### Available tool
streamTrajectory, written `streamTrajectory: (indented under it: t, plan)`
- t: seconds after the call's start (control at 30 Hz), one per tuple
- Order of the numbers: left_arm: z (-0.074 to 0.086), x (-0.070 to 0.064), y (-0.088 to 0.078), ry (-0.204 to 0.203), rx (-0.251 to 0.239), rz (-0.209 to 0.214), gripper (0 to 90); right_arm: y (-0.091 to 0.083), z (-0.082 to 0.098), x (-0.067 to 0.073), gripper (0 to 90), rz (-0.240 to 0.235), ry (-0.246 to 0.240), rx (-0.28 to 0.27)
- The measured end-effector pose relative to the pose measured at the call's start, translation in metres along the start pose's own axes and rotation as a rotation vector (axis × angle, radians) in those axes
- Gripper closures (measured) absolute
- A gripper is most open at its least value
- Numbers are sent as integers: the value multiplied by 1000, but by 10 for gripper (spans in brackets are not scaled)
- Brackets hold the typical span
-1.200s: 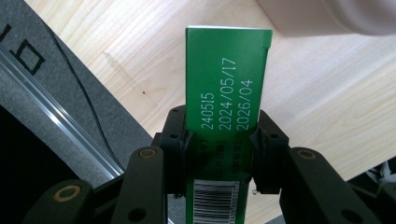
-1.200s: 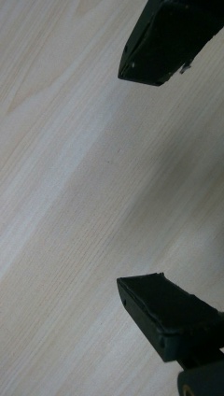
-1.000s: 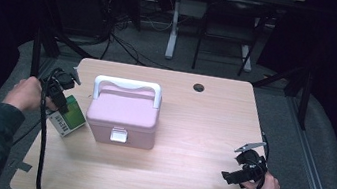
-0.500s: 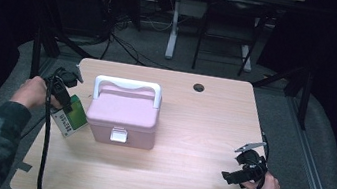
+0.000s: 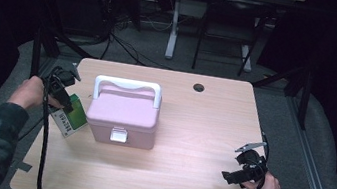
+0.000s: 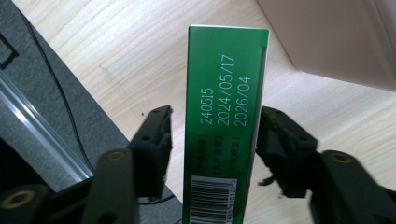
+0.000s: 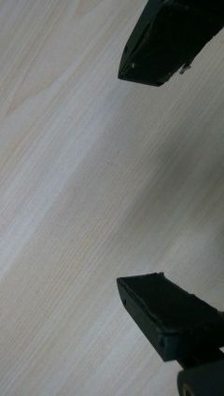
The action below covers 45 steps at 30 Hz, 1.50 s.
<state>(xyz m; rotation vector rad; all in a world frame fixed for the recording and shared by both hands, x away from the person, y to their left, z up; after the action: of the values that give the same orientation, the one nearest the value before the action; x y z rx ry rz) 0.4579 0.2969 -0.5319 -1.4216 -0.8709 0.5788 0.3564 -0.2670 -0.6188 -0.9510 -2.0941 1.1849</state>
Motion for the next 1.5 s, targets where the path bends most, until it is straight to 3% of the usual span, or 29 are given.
streamTrajectory:
  t: [0.27, 0.67, 0.93, 1.1, 1.27, 1.37, 1.5]
  plan:
    - [0, 2, -8, -22, -61, 7, 246, 0, -1, 1, 17, -7, 4, -5]
    - [-1, 5, -32, -66, -188, -2, 112, -2, -4, 3, 17, -21, 19, -30]
    - [-1, 3, -36, -72, -209, -5, 8, -4, -11, 6, 16, -35, 16, -44]
    - [-5, 0, -39, -50, -234, -11, 3, -11, -23, 14, 10, -48, 4, -75]
    - [-14, -5, -45, -55, -286, 0, 7, -17, -38, 23, 4, -64, -20, -111]
    - [-19, -7, -48, -50, -302, -16, 5, -19, -45, 28, 0, -74, -31, -114]
    - [-28, -15, -51, -46, -338, 0, 3, -20, -55, 34, 0, -99, -50, -113]
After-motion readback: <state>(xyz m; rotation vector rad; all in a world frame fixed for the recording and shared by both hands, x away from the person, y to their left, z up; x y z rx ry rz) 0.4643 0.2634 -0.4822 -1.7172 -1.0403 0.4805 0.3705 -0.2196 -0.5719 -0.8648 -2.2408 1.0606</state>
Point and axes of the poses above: each handheld gripper's, and its own axes: y roughly forward along the jaws, z roughly out of its underside, x roughly to its left, the point moved 10 cm from there along y, roughly forward along the jaws, and after that the axes turned 9 degrees about -z, right-handed, at the moved point
